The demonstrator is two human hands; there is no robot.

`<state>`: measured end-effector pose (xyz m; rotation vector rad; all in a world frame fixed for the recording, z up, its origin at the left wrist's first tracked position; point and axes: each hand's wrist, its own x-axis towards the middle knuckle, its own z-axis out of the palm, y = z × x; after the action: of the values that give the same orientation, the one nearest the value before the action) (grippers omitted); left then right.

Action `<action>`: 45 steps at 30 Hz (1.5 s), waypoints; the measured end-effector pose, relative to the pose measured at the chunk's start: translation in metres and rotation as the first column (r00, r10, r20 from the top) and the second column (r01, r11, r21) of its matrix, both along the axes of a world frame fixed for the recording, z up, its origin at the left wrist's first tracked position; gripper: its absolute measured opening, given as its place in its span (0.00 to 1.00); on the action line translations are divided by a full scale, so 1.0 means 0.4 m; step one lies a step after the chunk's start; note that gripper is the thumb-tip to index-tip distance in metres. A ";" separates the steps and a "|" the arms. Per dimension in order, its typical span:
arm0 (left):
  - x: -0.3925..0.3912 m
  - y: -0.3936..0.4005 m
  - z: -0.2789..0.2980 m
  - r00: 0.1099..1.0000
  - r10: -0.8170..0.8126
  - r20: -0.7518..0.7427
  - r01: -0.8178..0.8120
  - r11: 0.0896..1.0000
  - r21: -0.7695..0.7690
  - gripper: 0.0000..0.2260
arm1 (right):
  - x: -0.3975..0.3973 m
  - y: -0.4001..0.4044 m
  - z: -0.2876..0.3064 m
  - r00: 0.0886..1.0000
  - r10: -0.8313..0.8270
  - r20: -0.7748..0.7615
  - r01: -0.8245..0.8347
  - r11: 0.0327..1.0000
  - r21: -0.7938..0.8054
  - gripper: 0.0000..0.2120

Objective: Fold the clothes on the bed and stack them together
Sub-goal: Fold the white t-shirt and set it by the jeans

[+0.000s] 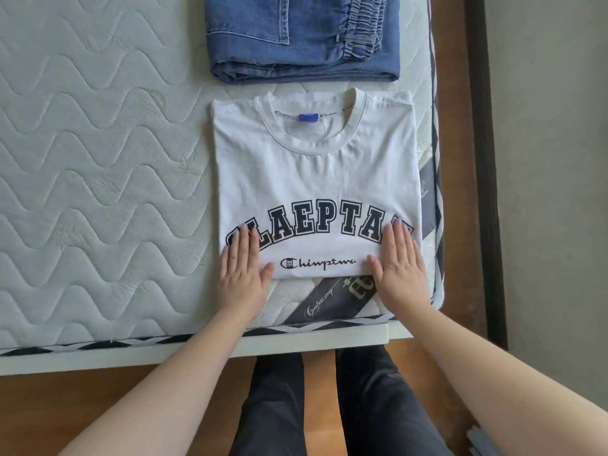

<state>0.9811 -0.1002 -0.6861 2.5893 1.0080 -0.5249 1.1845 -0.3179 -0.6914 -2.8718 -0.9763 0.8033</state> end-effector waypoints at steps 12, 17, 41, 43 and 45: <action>0.278 0.275 -0.076 0.969 -0.232 0.082 0.223 0.969 0.107 0.30 | 0.189 0.306 -0.050 0.974 0.222 0.047 -0.226 0.969 0.102 0.33; 0.281 0.368 -0.090 0.970 -0.224 0.095 0.210 0.967 0.142 0.33 | 0.293 0.286 -0.065 0.961 0.267 0.070 -0.272 0.958 0.087 0.34; 0.416 0.395 -0.135 0.992 -0.053 0.116 0.033 0.986 0.164 0.36 | 0.361 0.470 -0.111 0.979 0.014 0.203 -0.030 0.996 0.079 0.31; 0.419 0.400 -0.135 0.994 -0.054 0.092 0.039 0.988 0.151 0.36 | 0.365 0.472 -0.112 0.979 0.025 0.201 -0.039 0.997 0.067 0.31; 0.423 0.407 -0.137 0.996 -0.052 0.071 0.042 0.990 0.134 0.36 | 0.371 0.474 -0.114 0.981 0.043 0.189 -0.054 0.997 0.053 0.32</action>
<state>1.1501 0.0625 -0.7411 2.7334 0.9907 -0.3819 1.3330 -0.1285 -0.7368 -2.9256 -1.0707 0.5033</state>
